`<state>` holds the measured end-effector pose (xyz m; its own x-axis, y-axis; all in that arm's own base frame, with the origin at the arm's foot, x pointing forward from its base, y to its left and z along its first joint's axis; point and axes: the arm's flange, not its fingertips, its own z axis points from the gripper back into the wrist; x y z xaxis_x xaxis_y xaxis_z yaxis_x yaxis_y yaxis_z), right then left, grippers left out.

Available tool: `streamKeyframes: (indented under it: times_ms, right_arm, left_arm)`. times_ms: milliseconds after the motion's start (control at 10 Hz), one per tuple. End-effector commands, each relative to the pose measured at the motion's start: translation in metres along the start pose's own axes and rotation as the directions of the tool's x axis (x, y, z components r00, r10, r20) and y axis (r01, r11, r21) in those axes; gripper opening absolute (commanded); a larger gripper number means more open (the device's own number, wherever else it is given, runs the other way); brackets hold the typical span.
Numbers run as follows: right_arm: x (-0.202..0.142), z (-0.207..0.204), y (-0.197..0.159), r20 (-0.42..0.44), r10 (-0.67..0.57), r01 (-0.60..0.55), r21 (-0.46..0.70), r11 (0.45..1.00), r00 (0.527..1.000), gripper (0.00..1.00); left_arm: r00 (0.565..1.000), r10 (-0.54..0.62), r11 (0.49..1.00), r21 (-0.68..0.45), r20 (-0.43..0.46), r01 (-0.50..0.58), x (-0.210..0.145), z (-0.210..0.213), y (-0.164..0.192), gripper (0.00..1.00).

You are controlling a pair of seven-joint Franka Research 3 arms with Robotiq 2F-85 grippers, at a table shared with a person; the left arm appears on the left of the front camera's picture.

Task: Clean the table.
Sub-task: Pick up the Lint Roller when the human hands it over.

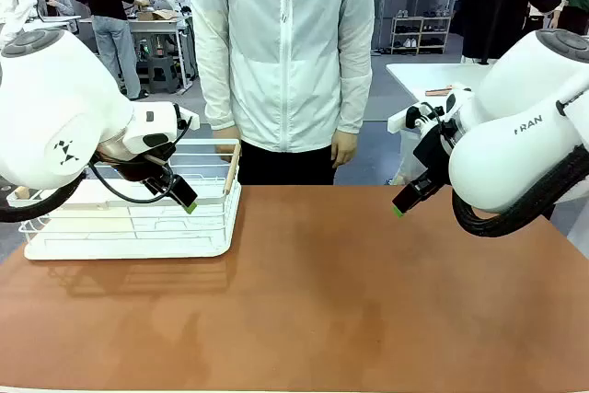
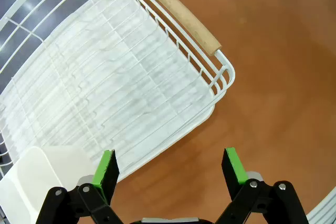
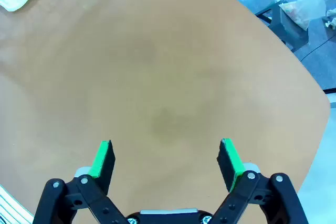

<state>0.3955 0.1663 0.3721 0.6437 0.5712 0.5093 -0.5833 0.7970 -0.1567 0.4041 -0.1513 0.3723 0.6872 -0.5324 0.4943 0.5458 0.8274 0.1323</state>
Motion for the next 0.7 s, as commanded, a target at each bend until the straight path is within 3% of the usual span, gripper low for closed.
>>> streamKeyframes:
  times_ms: [0,600]
  right_arm:
    - [0.0000,0.0000,0.0000,0.000,0.000,0.000,0.000,1.000,1.000,1.00]
    - [0.0000,0.0000,0.0000,0.000,0.000,0.000,0.000,1.000,1.000,1.00]
  left_arm:
    - [1.000,-0.001,1.000,0.000,0.000,0.001,0.0000,0.0000,-0.0003,1.00]
    - [1.000,-0.001,1.000,0.000,0.000,0.001,0.0000,0.0000,-0.0003,1.00]
